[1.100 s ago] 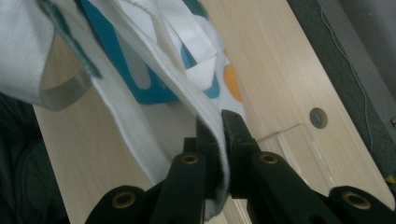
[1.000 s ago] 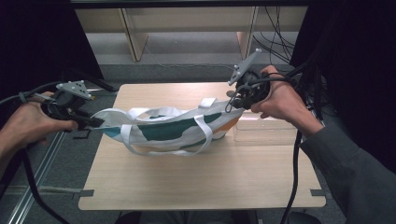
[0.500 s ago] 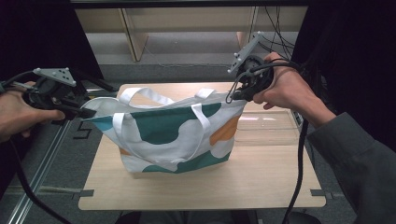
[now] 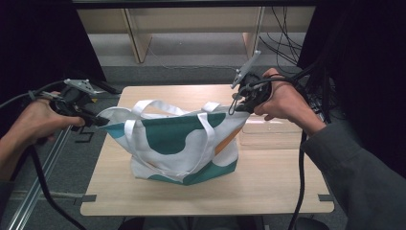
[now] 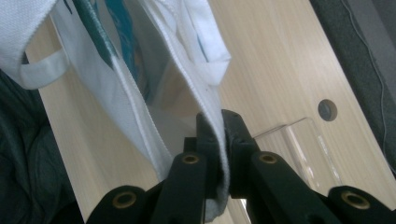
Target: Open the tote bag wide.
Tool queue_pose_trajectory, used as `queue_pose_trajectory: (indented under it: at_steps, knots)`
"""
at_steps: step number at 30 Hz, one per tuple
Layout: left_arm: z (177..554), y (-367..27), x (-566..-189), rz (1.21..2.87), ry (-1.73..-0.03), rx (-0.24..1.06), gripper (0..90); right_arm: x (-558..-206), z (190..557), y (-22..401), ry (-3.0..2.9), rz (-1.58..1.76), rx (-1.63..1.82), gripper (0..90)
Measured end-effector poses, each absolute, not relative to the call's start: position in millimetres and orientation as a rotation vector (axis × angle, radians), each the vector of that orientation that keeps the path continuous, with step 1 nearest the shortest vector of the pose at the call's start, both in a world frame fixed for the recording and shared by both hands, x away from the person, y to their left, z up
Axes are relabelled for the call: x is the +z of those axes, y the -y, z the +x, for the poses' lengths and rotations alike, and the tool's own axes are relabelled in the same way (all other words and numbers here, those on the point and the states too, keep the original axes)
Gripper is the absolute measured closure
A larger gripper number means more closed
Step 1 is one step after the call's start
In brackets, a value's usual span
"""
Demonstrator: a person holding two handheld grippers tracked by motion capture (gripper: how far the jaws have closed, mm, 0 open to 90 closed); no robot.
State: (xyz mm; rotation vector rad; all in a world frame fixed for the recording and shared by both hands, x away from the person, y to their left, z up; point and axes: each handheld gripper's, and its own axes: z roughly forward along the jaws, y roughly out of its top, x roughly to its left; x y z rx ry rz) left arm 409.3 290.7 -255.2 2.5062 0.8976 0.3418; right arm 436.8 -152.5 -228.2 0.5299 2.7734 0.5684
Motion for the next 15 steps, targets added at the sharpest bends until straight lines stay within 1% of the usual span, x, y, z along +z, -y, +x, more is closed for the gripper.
queue_pose_trajectory:
  at_steps: [2, 8, 10, 11, 15]
  knots:
    - [410, -289, -264, 2.512, -0.900, 0.329, 82.3, -238, 440, 151, -2.780, 0.461, 0.544, 87.3]
    - [410, -288, -282, 2.494, -0.899, 0.285, 82.1, -258, 437, 151, -2.793, 0.543, 0.526, 87.2]
    - [410, -288, -288, 2.501, -0.901, 0.288, 82.0, -264, 440, 152, -2.788, 0.503, 0.521, 87.2]
    - [410, -288, -291, 2.511, -0.901, 0.287, 81.9, -267, 437, 151, -2.789, 0.567, 0.513, 87.2]
    - [413, -287, -302, 2.529, -0.915, 0.277, 81.2, -278, 440, 150, -2.785, 0.563, 0.510, 87.0]
